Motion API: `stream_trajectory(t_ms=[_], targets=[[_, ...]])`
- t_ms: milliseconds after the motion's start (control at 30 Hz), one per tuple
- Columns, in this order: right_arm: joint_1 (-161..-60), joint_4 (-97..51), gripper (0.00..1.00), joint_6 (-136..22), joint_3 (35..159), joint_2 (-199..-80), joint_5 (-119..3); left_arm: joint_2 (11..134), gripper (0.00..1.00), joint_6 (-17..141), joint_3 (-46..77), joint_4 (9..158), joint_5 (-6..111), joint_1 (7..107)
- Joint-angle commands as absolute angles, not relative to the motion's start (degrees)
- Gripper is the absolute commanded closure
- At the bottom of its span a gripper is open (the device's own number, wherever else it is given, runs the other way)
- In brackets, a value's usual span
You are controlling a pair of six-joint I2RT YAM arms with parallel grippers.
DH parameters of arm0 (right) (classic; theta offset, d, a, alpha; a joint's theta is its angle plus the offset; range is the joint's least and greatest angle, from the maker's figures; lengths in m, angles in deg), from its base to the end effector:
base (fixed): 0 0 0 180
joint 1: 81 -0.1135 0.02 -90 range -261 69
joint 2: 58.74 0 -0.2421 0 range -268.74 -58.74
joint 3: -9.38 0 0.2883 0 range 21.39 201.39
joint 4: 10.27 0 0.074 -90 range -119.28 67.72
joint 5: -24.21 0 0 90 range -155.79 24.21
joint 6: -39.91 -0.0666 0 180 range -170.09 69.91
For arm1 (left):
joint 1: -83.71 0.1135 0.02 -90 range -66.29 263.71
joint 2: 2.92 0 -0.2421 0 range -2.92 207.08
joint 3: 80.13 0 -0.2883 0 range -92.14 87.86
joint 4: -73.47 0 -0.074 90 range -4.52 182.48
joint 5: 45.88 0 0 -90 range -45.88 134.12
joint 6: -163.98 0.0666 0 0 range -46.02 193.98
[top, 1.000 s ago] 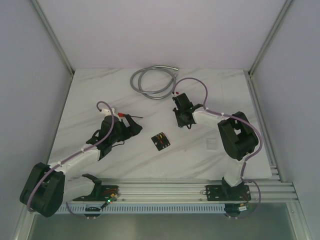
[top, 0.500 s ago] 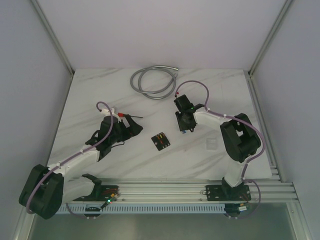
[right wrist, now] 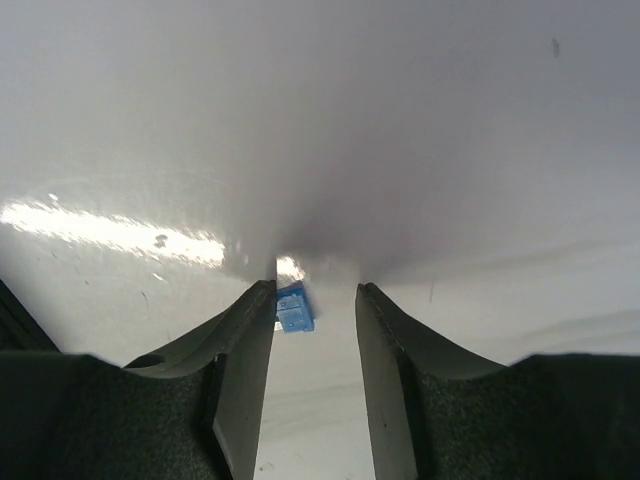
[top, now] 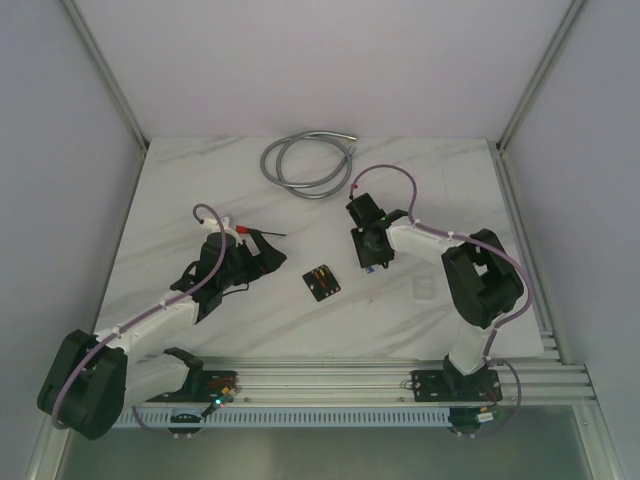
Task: Snap on the fuse box
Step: Move the fuse to the center of the board, then pick up the fuse from the center of the board.
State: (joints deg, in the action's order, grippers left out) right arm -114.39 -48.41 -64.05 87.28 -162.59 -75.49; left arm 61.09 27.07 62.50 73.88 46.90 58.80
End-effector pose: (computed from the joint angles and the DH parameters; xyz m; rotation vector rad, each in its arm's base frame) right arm 0.3387 0.2098 0.0968 -0.3978 2.6315 0.0390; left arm 0.2678 -0.1279 0.1379 -0.3782 2.1130 -0.8128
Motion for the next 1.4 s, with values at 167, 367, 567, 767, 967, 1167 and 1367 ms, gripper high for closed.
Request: stream_trajectory(t_ms=[167,367,567,767,967,1167,1367], targets=[[-114.56,-55.05,0.54,-65.38,85.6,-159.51,-80.72,60.12,0.0,26.73,63.08,72.49,47.54,59.09],[-114.53,-55.43,0.52,-69.67,86.83,-157.7,-80.27,60.07,0.0,26.76,63.19,72.54,47.43,59.07],[-114.53,-51.61,0.47,-73.75,85.4,-156.22,-79.89,60.08,0.0,26.84,63.31,72.48,47.35,59.1],[-114.55,-50.57,0.43,-74.0,85.31,-158.51,-81.8,59.56,0.0,26.86,63.66,72.47,47.33,59.09],[-114.5,-51.08,0.41,-73.97,83.14,-159.06,-82.28,59.06,0.0,26.79,63.98,72.51,47.09,59.05],[-114.55,-52.36,0.39,-74.25,81.07,-159.45,-83.57,59.18,0.0,26.72,63.98,72.49,47.27,59.09],[-114.7,-53.89,0.39,-74.18,79.66,-157.72,-81.96,58.17,0.0,26.58,64.4,72.54,47.11,59.1]])
